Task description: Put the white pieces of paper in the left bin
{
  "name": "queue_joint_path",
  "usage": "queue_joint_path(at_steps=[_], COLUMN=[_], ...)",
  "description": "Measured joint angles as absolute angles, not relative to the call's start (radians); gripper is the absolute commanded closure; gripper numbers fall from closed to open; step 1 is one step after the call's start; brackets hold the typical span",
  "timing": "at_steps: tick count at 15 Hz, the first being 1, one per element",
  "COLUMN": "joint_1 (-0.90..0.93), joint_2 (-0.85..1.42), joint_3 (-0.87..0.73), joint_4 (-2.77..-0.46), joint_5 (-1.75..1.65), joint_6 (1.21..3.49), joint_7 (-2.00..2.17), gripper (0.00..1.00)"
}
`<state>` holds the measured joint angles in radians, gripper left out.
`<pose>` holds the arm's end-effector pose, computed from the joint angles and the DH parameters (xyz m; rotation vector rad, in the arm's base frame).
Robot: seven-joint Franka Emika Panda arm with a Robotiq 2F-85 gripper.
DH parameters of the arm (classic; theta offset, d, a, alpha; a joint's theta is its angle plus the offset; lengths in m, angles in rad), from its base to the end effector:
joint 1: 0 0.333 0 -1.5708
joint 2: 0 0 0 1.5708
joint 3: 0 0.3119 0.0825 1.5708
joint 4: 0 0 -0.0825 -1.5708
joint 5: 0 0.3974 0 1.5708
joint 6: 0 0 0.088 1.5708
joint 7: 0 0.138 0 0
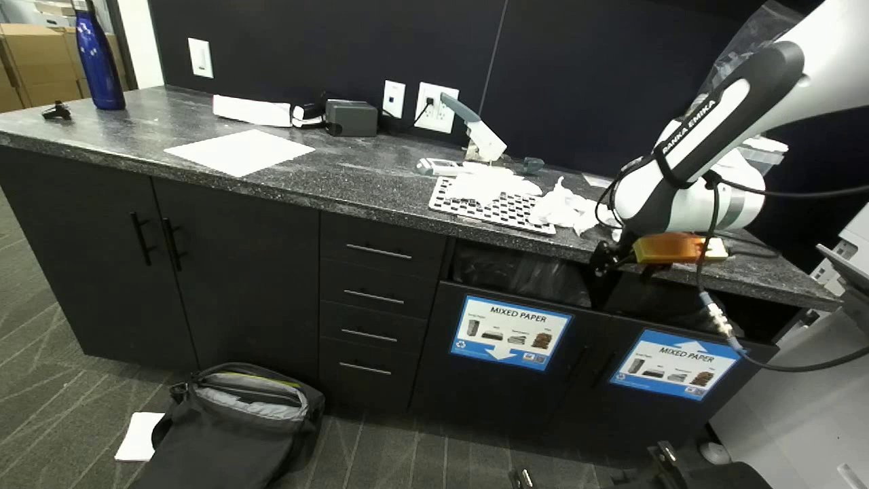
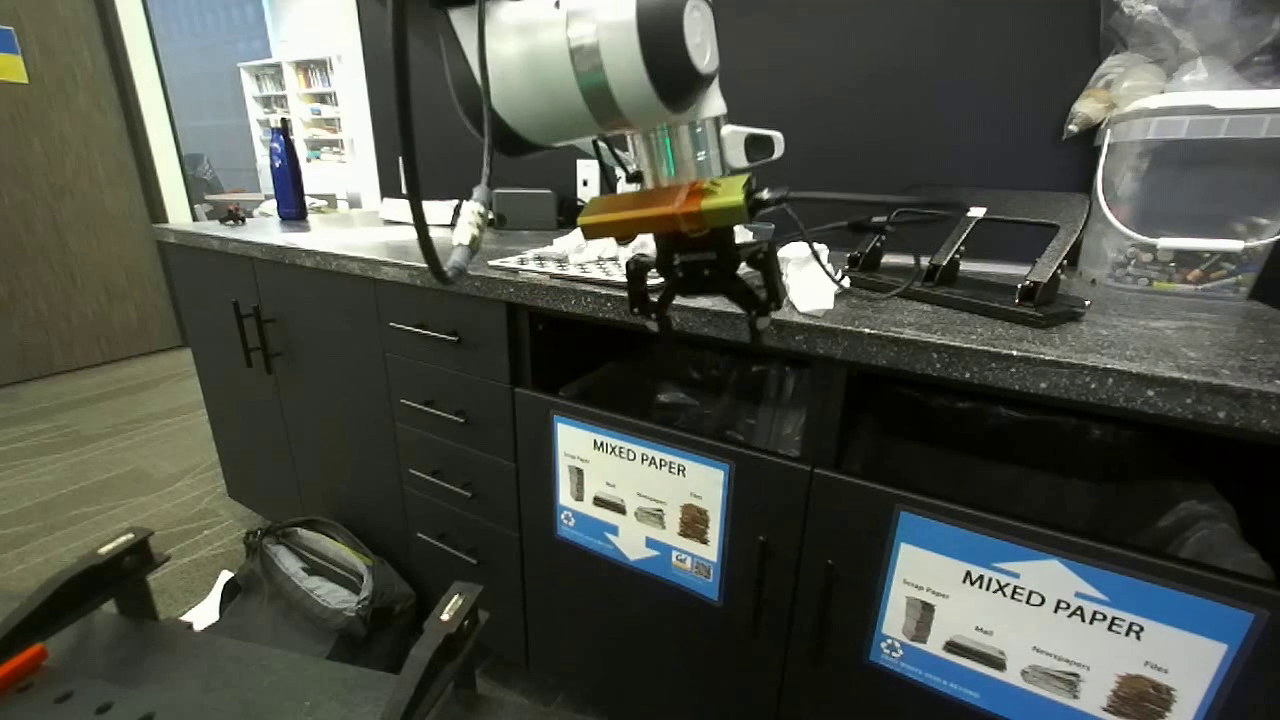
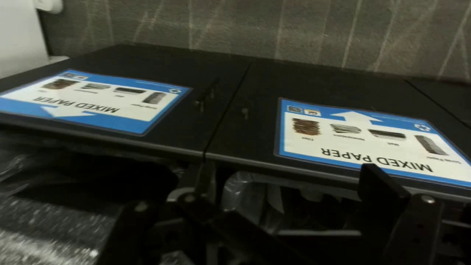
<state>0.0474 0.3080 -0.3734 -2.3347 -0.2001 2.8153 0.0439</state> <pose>0.5198 -0.1755 0.1855 2.9093 -0.2322 0.2267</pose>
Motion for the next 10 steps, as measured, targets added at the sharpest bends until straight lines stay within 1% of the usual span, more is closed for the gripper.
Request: queue_joint_path(at_steps=[2,4,10], joint_1=[0.053,0.03,-0.086], joint_2=[0.287,0.284,0.366], joint_3=[-0.396,-0.369,-0.259], joint_4=[-2.233,-2.115,-1.865], joint_5=[-0.315,-0.355,-0.352], joint_6=[2.66,2.541,2.419], joint_7=[0.052,0.016,-0.149], gripper=[0.0,0.0,0.0])
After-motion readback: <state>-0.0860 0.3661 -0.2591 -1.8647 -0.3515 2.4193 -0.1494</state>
